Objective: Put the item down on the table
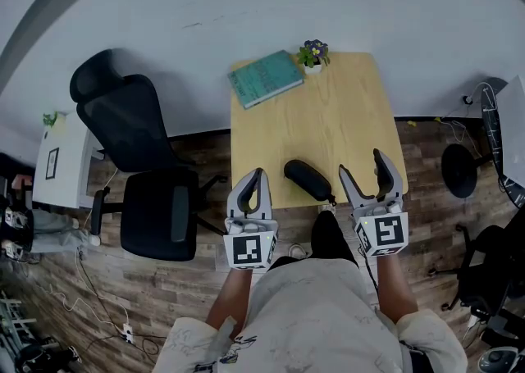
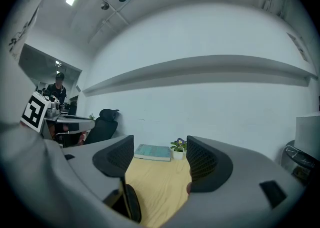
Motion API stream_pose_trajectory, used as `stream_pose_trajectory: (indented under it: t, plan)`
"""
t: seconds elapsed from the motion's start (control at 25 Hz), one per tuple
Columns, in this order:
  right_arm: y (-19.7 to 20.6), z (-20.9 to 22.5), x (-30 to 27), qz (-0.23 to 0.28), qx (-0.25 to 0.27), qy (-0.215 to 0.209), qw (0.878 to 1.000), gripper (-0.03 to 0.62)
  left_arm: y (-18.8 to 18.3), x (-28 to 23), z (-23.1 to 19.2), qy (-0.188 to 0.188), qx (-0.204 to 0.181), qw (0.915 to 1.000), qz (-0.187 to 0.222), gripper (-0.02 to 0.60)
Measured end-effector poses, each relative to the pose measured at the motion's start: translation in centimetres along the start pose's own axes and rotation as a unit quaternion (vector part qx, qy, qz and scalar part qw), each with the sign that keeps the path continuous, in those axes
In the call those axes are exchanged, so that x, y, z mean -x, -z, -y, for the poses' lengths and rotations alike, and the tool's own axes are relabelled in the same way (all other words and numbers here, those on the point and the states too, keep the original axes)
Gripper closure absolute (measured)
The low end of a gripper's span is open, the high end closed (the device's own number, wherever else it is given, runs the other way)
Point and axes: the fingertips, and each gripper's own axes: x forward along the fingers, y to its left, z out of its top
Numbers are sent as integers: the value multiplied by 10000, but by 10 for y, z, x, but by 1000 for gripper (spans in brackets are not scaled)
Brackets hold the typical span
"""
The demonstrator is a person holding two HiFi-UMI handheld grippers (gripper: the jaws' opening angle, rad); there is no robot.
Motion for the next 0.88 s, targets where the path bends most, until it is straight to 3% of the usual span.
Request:
stream_pose_trajectory:
  t: [0.2,0.48,0.88]
  plan:
    - [-3,0,3,62,-7,-23,10000,397,-1,2,2,-20,-2,10000,17,578]
    - [-11,-3,4,192,9,36,9998,563,-5,8,3,-47,28,10000,39,578]
    - [-12,-6,5,106,98,117,9998,579,-3,15,3,-79,33,10000,26,578]
